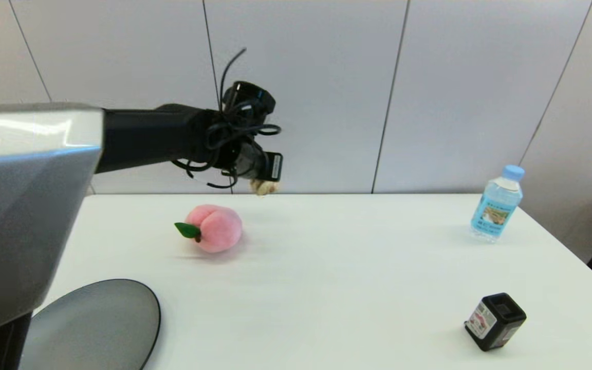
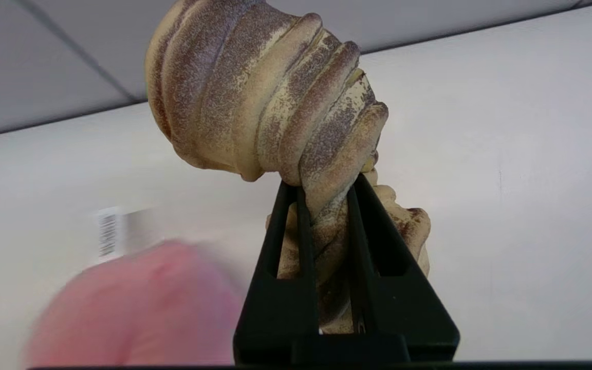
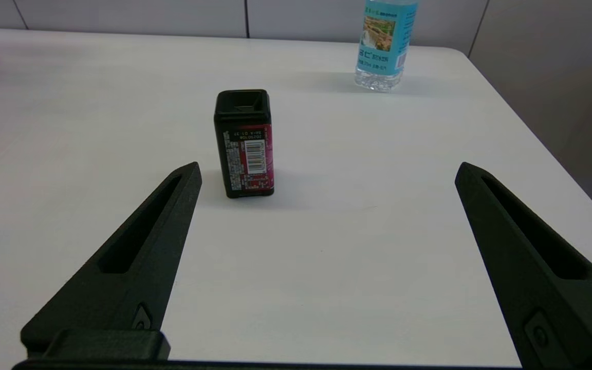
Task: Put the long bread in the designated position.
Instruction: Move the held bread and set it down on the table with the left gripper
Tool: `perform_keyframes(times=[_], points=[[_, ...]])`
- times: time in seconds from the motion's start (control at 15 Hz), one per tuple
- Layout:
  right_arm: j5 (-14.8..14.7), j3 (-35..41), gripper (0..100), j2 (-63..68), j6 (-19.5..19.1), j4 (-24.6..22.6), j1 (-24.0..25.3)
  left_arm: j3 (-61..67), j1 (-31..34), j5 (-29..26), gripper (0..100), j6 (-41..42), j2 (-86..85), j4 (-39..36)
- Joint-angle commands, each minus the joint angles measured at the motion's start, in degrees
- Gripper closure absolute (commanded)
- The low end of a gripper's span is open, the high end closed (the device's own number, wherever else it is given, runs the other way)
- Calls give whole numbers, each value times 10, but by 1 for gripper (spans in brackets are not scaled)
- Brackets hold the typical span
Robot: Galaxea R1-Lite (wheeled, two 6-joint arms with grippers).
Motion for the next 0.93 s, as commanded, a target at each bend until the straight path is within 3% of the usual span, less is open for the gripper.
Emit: perform_keyframes(times=[0.07,0.2,0.53,0.93], points=[[0,0,0,1,0,0,0,9,42,2,100,32,-100,72],[0,0,0,1,0,0,0,40,78,1,100,78,-139,101],[0,0,0,1,0,0,0,185,208,-23,100,245,-209,44],[0,0,0,1,0,0,0,246,331,-178,100,441,-194,40]])
